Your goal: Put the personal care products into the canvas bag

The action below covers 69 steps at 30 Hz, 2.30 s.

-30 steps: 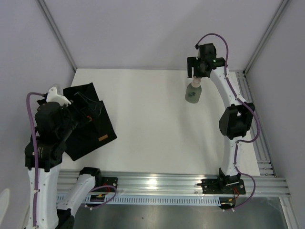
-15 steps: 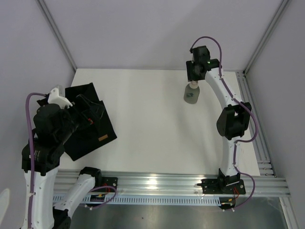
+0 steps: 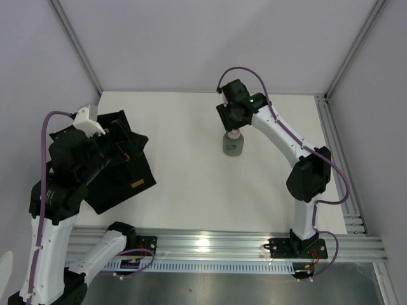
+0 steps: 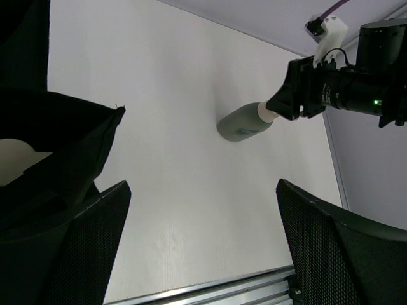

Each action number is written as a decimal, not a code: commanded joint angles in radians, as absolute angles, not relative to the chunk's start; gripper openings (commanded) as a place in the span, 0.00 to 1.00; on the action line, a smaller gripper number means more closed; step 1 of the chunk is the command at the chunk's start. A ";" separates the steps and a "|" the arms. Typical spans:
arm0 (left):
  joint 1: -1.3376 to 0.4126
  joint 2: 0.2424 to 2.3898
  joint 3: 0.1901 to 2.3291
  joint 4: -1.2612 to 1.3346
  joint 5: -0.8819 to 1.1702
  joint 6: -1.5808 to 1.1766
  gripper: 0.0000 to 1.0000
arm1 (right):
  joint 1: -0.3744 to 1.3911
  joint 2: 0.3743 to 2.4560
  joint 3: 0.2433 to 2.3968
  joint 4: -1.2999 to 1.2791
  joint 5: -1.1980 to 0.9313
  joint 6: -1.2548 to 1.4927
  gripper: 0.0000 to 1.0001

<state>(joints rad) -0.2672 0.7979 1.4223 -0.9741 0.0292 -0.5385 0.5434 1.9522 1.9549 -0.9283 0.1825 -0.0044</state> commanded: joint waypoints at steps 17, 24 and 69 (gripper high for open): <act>-0.310 0.690 1.193 -0.729 0.265 -0.451 0.99 | 0.882 1.593 1.685 -0.790 -0.052 -0.029 0.15; -0.311 0.683 1.149 -0.724 0.276 -0.437 0.99 | 0.926 1.516 1.525 -0.727 -0.058 -0.066 0.15; -0.572 0.825 0.856 -0.368 0.453 -0.209 0.99 | 0.583 1.098 1.689 -0.785 0.095 0.216 0.77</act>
